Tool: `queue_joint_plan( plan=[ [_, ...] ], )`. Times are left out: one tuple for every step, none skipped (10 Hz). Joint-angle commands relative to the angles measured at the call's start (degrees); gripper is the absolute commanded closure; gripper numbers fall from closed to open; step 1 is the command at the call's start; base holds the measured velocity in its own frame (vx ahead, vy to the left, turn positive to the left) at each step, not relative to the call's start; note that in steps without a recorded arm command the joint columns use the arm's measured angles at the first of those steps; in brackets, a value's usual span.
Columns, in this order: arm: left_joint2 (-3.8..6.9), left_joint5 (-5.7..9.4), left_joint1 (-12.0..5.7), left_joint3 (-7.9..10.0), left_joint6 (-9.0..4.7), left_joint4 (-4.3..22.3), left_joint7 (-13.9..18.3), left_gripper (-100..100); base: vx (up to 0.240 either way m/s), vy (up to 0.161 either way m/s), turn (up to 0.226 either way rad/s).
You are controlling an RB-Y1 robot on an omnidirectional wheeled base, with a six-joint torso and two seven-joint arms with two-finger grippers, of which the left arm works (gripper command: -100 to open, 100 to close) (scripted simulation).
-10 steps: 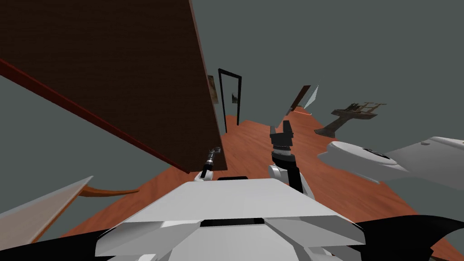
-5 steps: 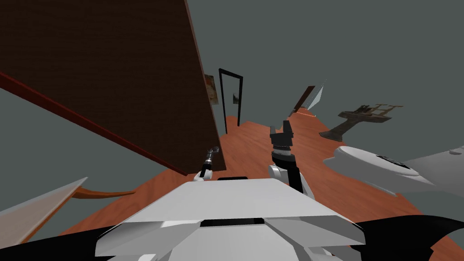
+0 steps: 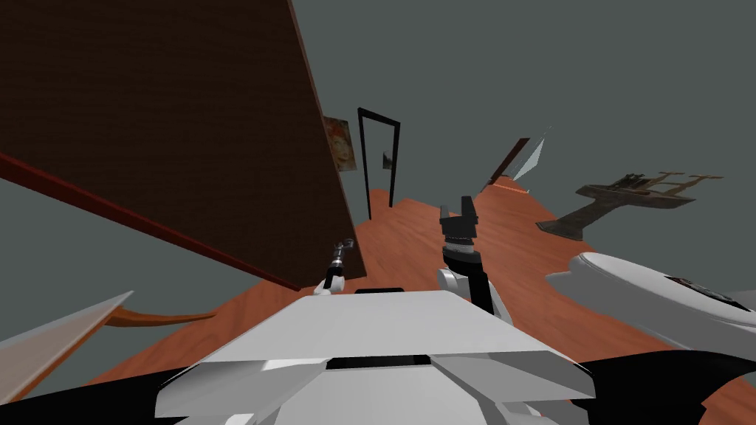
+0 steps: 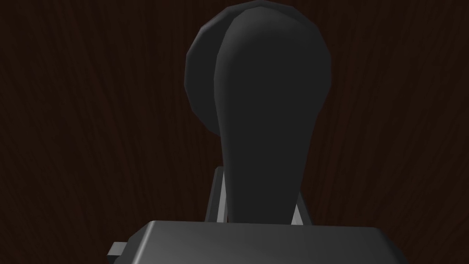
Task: Push the door open
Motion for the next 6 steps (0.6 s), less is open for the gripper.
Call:
queue_joint_plan(
  plan=[
    [-0.48,0.33,0.22,0.62,0.30,-0.90,-0.30,100,0.174,-0.109,0.063],
    [-0.73,0.62,0.21,1.18,0.29,-0.84,-0.53,100,0.140,-0.096,0.072],
    [-0.11,0.59,0.41,1.20,0.34,-0.87,-0.38,100,0.057,-0.024,0.046],
    [0.25,1.17,0.45,2.23,0.29,-0.86,-0.72,100,0.120,-0.031,0.049],
    [0.34,1.45,0.46,2.69,0.27,-0.82,-0.89,100,0.204,-0.078,0.064],
    [0.34,1.45,0.46,2.69,0.27,-0.82,-0.89,100,0.168,-0.047,0.039]
  ],
)
